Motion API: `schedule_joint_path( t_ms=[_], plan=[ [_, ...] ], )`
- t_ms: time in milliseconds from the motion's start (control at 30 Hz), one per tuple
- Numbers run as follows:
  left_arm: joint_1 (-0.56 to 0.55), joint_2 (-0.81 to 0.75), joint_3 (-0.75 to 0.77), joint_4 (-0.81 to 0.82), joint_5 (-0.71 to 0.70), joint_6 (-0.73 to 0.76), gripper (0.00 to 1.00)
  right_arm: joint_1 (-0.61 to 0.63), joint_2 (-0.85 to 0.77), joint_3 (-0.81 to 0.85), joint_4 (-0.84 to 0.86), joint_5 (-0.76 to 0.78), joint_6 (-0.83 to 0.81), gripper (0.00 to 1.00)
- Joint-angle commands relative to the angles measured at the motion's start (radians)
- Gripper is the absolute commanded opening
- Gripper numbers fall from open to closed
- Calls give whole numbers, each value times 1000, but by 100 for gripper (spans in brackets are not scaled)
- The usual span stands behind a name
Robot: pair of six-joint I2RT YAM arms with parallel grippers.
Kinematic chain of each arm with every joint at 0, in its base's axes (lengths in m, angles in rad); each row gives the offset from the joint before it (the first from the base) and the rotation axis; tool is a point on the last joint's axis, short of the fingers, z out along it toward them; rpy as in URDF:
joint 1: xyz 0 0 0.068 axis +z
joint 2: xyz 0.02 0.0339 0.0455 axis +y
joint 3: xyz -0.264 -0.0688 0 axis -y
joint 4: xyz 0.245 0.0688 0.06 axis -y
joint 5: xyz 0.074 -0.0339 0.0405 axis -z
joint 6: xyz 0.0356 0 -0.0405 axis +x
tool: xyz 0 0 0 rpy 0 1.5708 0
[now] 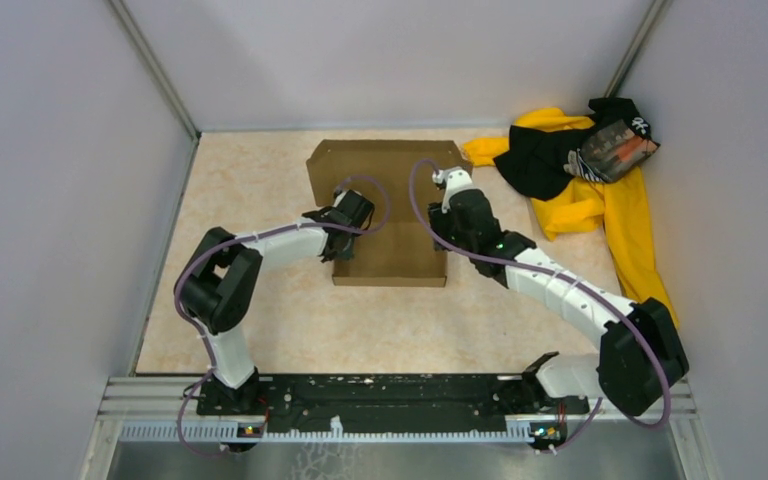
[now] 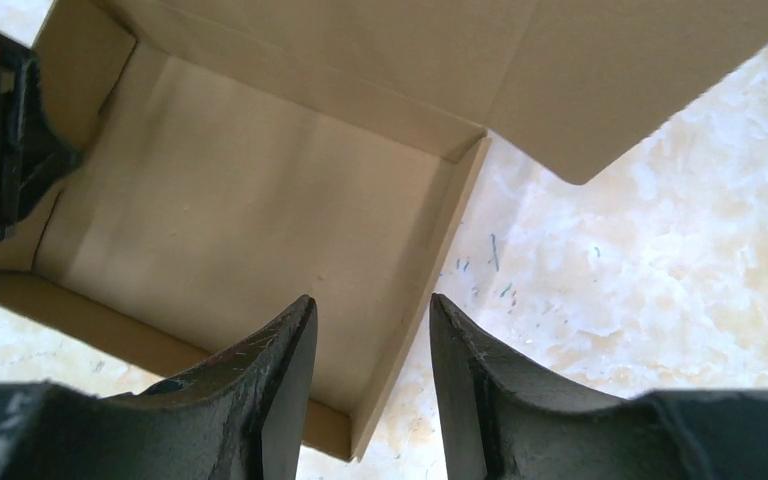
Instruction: Fold the paper box
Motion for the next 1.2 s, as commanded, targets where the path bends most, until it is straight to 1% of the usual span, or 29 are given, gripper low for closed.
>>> schedule_joint_path(
  t_ms=[0, 133, 233, 333, 400, 467, 533, 600, 833, 1067, 1167],
  plan=[
    [1, -30, -9, 17, 12, -11, 28, 44, -4, 26, -3, -4, 13, 45],
    [2, -49, -25, 18, -5, -28, 17, 69, 37, 31, 10, -28, 8, 44],
    [2, -69, -46, 29, -10, -42, 13, 93, 92, 44, 28, -34, 15, 44],
    [2, -76, -57, 34, -15, -48, 13, 120, 163, 58, 67, -28, 29, 43],
    [2, -75, -60, 34, -15, -48, 16, 135, 223, 67, 99, -16, 46, 43],
    [2, -75, -64, 33, -17, -50, 25, 145, 264, 74, 130, -12, 58, 43],
    [1, -77, -67, 35, -18, -52, 37, 152, 304, 84, 147, -11, 63, 43],
    [1, -77, -69, 34, -15, -52, 43, 155, 340, 98, 149, -11, 62, 43],
    [1, -91, -80, 36, -26, -55, 47, 161, 419, 107, 149, -24, 63, 42],
    [3, -116, -92, 42, -41, -59, 48, 169, 468, 91, 149, -31, 78, 34],
    [3, -124, -96, 38, -49, -56, 47, 173, 479, 90, 149, -27, 82, 33]
  ],
)
